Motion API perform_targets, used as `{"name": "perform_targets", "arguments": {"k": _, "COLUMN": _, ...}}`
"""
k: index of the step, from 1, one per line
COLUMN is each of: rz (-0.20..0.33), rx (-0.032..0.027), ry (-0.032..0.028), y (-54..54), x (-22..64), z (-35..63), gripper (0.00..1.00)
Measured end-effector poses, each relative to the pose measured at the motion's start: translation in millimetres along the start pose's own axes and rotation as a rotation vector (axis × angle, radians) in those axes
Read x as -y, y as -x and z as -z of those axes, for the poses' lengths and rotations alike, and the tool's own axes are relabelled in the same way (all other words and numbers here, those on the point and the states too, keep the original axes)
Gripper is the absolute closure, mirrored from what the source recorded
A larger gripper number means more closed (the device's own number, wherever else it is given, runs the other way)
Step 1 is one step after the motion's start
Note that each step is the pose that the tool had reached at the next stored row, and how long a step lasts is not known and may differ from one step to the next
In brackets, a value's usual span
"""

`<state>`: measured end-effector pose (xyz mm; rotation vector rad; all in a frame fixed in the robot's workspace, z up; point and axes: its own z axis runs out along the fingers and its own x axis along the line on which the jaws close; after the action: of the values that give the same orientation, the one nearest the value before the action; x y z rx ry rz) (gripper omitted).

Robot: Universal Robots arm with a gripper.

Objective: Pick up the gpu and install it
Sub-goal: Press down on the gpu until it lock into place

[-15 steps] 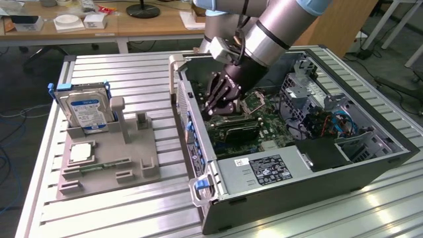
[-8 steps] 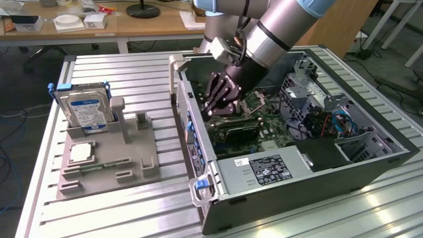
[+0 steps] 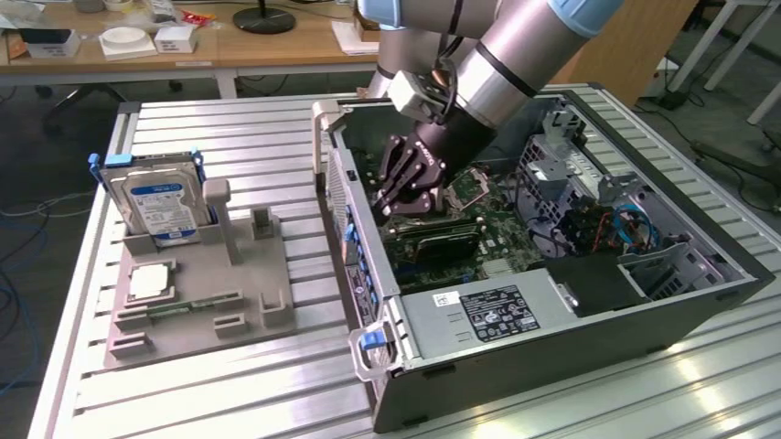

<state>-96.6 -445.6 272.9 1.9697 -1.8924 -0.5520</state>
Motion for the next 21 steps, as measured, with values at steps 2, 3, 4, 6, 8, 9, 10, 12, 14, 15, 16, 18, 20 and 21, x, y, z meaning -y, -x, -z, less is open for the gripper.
{"name": "perform_targets", "arguments": {"k": 2, "rz": 0.000, "rx": 0.0001, "ry": 0.0011, "y": 0.0, "x": 0.3, "z": -0.6, "gripper": 0.90}}
{"name": "perform_targets", "arguments": {"k": 3, "rz": 0.000, "rx": 0.0000, "ry": 0.0014, "y": 0.0, "x": 0.7, "z": -0.9, "gripper": 0.90}}
{"name": "perform_targets", "arguments": {"k": 4, "rz": 0.000, "rx": 0.0000, "ry": 0.0017, "y": -0.1, "x": 1.9, "z": -0.7, "gripper": 0.90}}
{"name": "perform_targets", "arguments": {"k": 6, "rz": 0.000, "rx": 0.0003, "ry": 0.0018, "y": -0.2, "x": 7.3, "z": 0.0, "gripper": 0.90}}
{"name": "perform_targets", "arguments": {"k": 8, "rz": 0.000, "rx": -0.0003, "ry": 0.0024, "y": -0.4, "x": 11.8, "z": 2.2, "gripper": 0.90}}
{"name": "perform_targets", "arguments": {"k": 9, "rz": 0.000, "rx": -0.0004, "ry": 0.0023, "y": -0.4, "x": 12.3, "z": 2.4, "gripper": 0.90}}
{"name": "perform_targets", "arguments": {"k": 10, "rz": 0.000, "rx": -0.0001, "ry": 0.0023, "y": -0.4, "x": 12.4, "z": 2.4, "gripper": 0.90}}
{"name": "perform_targets", "arguments": {"k": 12, "rz": 0.000, "rx": -0.0001, "ry": 0.0023, "y": -0.4, "x": 12.4, "z": 2.4, "gripper": 0.90}}
{"name": "perform_targets", "arguments": {"k": 14, "rz": 0.000, "rx": -0.0004, "ry": -0.0023, "y": 0.0, "x": 12.4, "z": 2.5, "gripper": 0.90}}
{"name": "perform_targets", "arguments": {"k": 15, "rz": 0.000, "rx": -0.0015, "ry": -0.0188, "y": 0.6, "x": 12.5, "z": 2.5, "gripper": 0.90}}
{"name": "perform_targets", "arguments": {"k": 16, "rz": 0.002, "rx": -0.0026, "ry": -0.0379, "y": 1.3, "x": 12.6, "z": 2.3, "gripper": 0.90}}
{"name": "perform_targets", "arguments": {"k": 18, "rz": 0.005, "rx": -0.0059, "ry": -0.0734, "y": 2.6, "x": 12.7, "z": 2.2, "gripper": 0.90}}
{"name": "perform_targets", "arguments": {"k": 20, "rz": 0.008, "rx": -0.0087, "ry": -0.1058, "y": 4.0, "x": 12.8, "z": 2.2, "gripper": 0.90}}
{"name": "perform_targets", "arguments": {"k": 21, "rz": 0.009, "rx": -0.0097, "ry": -0.1220, "y": 4.9, "x": 12.9, "z": 2.0, "gripper": 0.90}}
